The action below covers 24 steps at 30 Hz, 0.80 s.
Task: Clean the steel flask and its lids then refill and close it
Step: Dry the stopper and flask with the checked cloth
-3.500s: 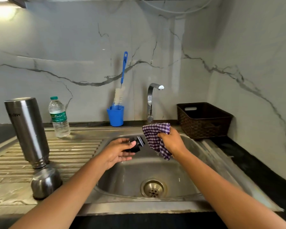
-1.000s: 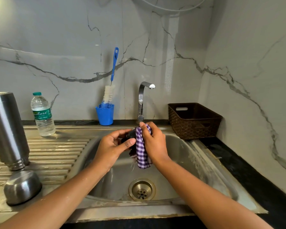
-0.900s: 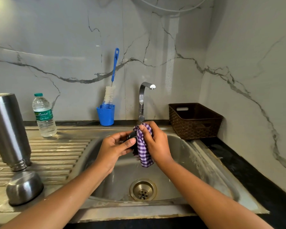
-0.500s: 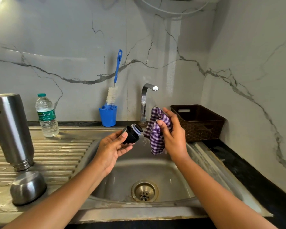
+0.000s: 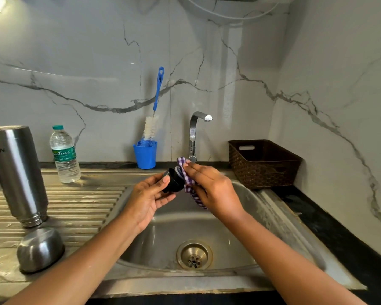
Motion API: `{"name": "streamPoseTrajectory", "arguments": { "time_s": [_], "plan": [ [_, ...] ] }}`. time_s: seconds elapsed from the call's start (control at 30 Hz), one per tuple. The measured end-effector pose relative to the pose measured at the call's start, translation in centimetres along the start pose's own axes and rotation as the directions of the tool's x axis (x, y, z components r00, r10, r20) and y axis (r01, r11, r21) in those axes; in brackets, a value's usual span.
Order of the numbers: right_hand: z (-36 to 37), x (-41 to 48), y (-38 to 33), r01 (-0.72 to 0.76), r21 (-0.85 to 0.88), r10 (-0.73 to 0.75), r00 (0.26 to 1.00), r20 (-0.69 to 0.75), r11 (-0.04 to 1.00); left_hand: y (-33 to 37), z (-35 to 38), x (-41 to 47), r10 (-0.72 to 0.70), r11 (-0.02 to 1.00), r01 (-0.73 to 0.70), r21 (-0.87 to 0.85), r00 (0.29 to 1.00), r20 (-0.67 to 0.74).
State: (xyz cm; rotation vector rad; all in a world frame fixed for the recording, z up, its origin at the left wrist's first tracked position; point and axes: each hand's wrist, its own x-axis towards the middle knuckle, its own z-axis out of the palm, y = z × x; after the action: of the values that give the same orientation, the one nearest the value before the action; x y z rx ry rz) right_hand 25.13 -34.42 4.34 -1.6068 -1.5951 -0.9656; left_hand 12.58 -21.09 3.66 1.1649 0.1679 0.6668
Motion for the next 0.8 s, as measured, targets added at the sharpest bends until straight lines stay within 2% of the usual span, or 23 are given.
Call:
{"name": "streamPoseTrajectory", "arguments": {
  "time_s": [0.07,0.17,0.27,0.33,0.37,0.43,0.5,0.6,0.67,0.8],
  "plan": [
    [-0.1,-0.1,0.5,0.014,0.003,-0.014,1.000,-0.003,1.000,0.0,0.1,0.0,-0.013,1.000,0.013,0.000,1.000,0.013],
    [-0.1,-0.1,0.4,-0.142,0.077,0.138,0.989,0.059,0.987,-0.2,-0.1,0.0,-0.016,1.000,0.016,0.015,1.000,0.005],
    [0.0,0.3,0.5,-0.256,-0.118,0.280,0.919,0.279,0.959,-0.6,0.1,0.1,-0.072,0.995,0.073,0.067,0.997,-0.027],
    [-0.1,0.3,0.9,-0.325,-0.208,0.378,0.867,0.324,0.923,-0.7,0.5,0.1,-0.085,0.994,0.088,0.066,0.995,-0.043],
    [-0.3,0.1,1.1,-0.385,-0.170,0.419,0.863,0.282,0.907,-0.7,0.7,0.1,-0.083,0.995,0.086,0.053,0.995,-0.055],
    [-0.8,0.1,0.9,-0.521,0.023,0.512,0.845,0.153,0.853,-0.7,0.9,0.1,-0.071,0.997,0.072,0.007,0.993,-0.091],
    [-1.0,0.4,0.1,-0.550,0.172,0.539,0.835,0.106,0.817,-0.8,0.9,0.1,-0.060,0.998,0.056,-0.037,0.991,-0.121],
    [-0.3,0.5,-1.5,-0.511,0.253,0.494,0.859,0.132,0.821,-0.7,1.0,0.0,-0.030,0.999,0.034,0.029,0.993,-0.115],
    [0.1,0.5,-1.8,-0.518,0.348,0.499,0.853,0.150,0.781,-0.4,0.9,0.0,-0.030,0.996,0.037,0.084,0.996,-0.081],
    [-0.3,0.4,-0.9,-0.494,0.394,0.445,0.870,0.213,0.775,0.4,0.5,-0.1,-0.068,0.984,0.076,0.159,0.996,-0.053]
  ]
}}
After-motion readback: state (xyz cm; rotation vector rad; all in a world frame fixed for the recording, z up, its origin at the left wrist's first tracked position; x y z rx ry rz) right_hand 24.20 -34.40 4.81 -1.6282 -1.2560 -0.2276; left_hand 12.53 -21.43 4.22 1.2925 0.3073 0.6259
